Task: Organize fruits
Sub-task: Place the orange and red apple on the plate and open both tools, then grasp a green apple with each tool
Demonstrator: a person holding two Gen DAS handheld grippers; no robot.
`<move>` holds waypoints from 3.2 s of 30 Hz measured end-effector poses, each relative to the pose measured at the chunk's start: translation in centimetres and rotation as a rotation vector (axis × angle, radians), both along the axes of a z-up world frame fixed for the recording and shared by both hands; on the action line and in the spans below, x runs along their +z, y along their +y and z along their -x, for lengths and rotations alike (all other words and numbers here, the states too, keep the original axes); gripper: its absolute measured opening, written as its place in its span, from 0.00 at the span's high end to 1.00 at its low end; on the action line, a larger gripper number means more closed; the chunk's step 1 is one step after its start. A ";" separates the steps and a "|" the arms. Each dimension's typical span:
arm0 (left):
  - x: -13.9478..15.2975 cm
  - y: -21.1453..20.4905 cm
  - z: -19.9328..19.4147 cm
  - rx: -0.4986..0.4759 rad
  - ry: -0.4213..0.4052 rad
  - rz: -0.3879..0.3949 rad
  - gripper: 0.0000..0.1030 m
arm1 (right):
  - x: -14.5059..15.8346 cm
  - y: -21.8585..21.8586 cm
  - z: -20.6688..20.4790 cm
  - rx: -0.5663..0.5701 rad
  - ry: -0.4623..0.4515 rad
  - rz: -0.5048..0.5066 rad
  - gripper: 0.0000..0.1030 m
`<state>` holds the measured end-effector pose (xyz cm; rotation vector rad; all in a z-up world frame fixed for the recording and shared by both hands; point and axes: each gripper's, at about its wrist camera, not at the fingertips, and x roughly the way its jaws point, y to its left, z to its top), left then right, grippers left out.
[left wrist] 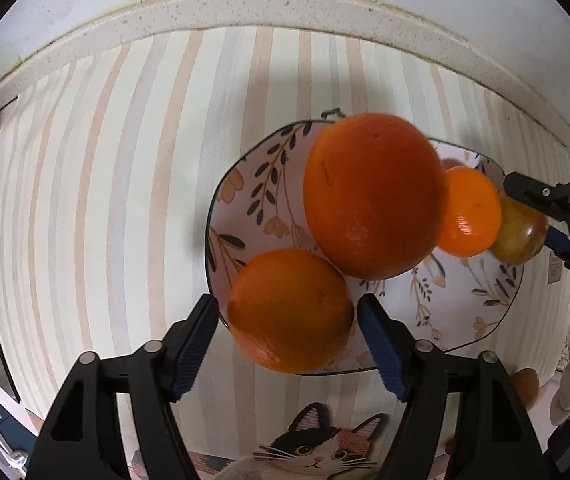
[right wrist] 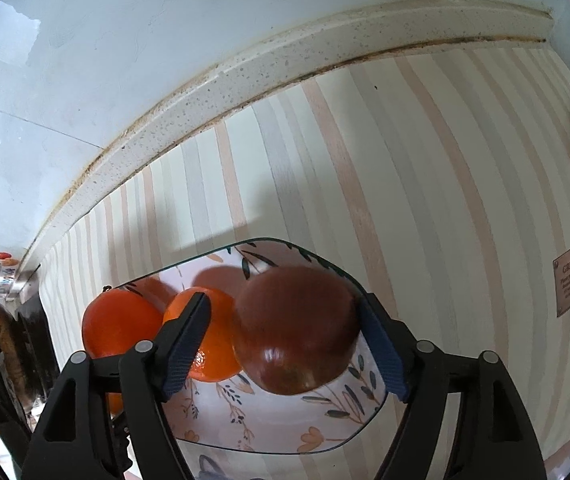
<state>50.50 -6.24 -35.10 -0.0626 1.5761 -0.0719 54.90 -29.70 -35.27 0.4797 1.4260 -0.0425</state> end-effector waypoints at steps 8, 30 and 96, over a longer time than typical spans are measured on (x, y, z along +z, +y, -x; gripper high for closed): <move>1.5 0.3 0.3 -0.002 -0.017 0.006 0.22 | 1.2 -0.2 1.3 0.008 -0.024 0.005 0.16; 11.2 1.5 7.4 -0.007 -0.222 -0.004 0.22 | 11.0 5.0 12.2 0.206 -0.179 0.206 0.09; -0.6 -0.3 20.2 -0.125 0.098 0.022 0.47 | -2.1 6.5 27.5 0.105 0.196 -0.168 0.13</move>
